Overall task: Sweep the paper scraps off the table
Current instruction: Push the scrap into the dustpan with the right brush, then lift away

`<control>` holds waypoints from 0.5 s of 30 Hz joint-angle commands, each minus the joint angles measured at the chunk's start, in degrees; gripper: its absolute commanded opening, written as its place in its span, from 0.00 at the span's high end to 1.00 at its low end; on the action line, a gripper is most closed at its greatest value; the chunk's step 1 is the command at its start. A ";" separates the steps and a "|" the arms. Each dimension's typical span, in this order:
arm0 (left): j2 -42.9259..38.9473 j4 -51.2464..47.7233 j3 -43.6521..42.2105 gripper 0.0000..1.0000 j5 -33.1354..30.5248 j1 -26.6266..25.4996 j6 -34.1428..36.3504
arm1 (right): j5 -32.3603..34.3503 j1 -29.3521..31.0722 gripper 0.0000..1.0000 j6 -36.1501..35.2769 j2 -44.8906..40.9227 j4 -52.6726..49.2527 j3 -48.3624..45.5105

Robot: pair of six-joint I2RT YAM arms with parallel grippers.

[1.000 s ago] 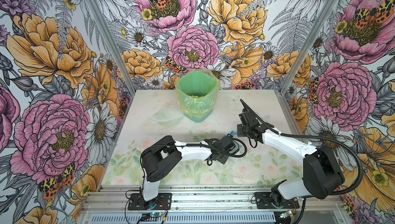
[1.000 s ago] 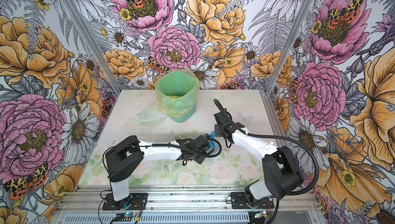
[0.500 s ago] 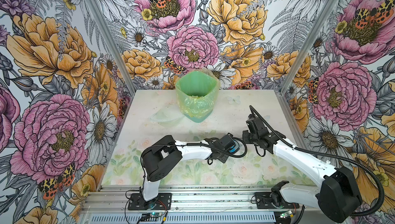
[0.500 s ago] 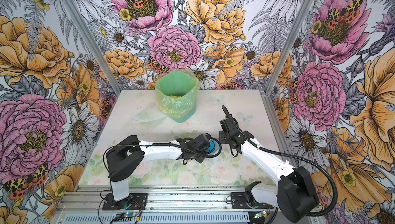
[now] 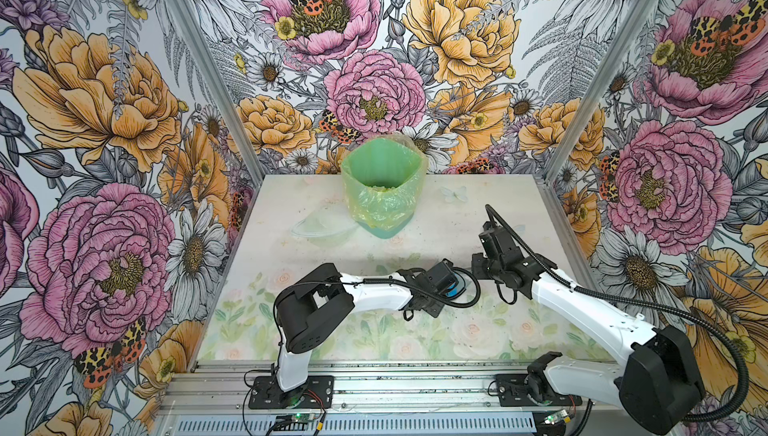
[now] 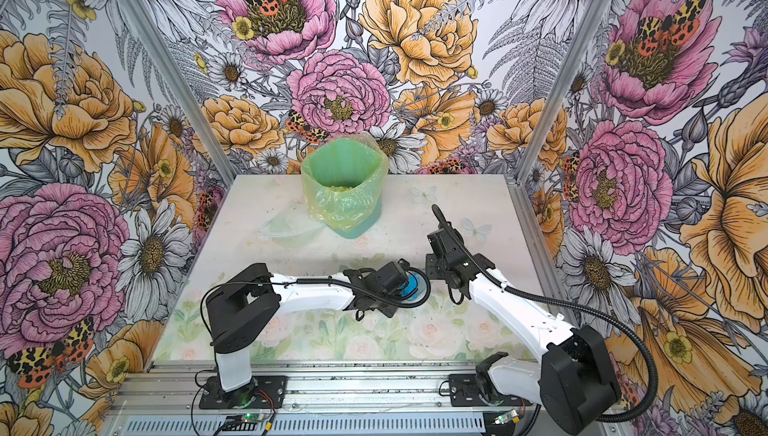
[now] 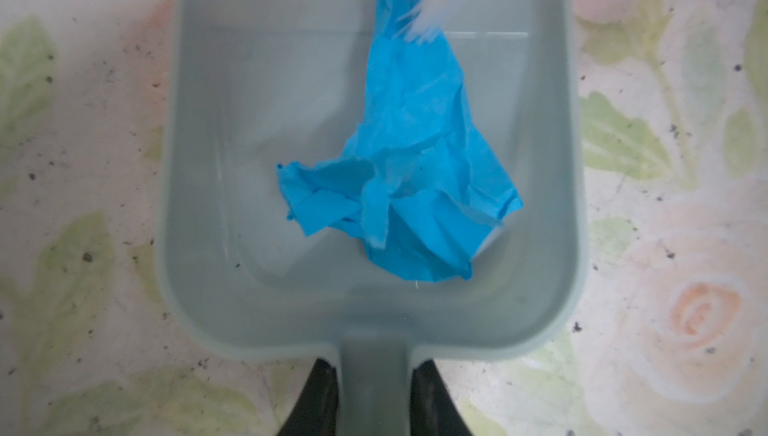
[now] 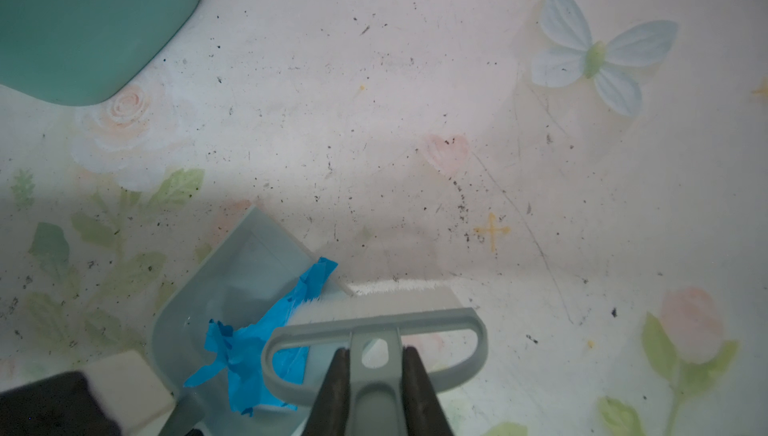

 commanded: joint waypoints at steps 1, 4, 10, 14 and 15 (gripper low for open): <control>-0.02 1.46 0.00 0.89 0.01 0.28 0.46 | -1.88 0.07 1.00 -1.64 -1.64 -2.79 3.30; 0.02 1.56 -0.02 0.89 -0.04 0.30 0.53 | -2.23 0.06 1.00 -2.34 -2.42 -4.46 3.70; -0.28 1.58 0.01 0.89 -0.05 0.30 0.57 | -2.37 -0.45 1.00 -2.17 -5.64 -4.98 3.87; -0.87 1.60 -0.23 0.89 -0.36 0.28 0.58 | -0.13 -1.65 1.00 -1.04 -7.95 -5.01 3.64; -1.04 1.56 -0.31 0.89 -0.58 0.24 0.49 | 0.29 -2.20 1.00 -0.71 -8.57 -5.03 3.47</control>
